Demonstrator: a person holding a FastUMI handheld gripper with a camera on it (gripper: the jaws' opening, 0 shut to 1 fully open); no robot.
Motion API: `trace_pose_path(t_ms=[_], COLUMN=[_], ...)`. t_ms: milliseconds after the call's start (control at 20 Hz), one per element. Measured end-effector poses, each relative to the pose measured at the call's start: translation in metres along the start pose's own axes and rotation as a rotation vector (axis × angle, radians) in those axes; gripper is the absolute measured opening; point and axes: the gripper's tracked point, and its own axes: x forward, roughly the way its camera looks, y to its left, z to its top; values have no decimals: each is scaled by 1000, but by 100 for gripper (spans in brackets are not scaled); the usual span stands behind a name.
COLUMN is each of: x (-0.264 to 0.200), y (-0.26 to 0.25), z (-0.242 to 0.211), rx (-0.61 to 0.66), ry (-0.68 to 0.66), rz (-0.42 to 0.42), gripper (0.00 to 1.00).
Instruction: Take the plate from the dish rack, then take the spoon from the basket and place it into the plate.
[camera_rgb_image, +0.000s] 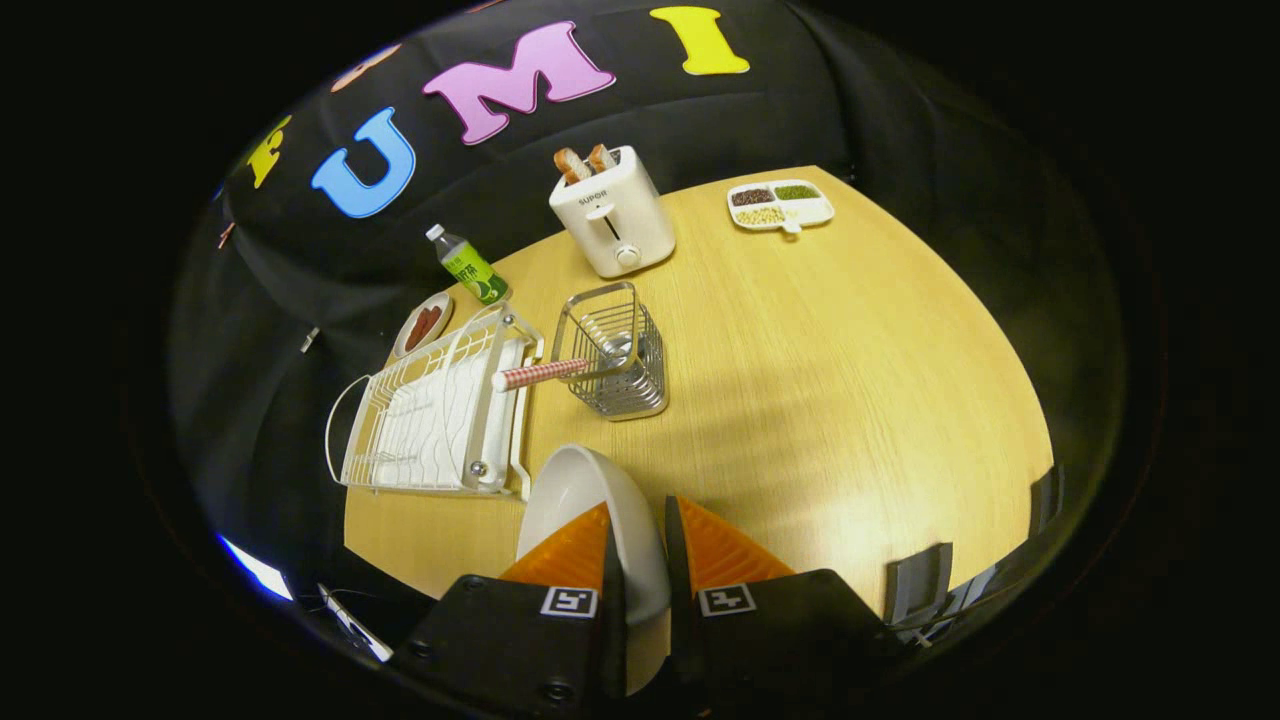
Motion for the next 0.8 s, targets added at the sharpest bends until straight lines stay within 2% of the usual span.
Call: trace_pose_path(t_ms=[200, 450, 650, 800], x=[32, 43, 45, 35], y=[-19, -34, -38, -35], z=[-6, -9, 2, 18], rx=[-57, -104, -141, -240], ry=[70, 102, 64, -14], rz=[49, 100, 117, 127], gripper=[23, 22, 28, 70])
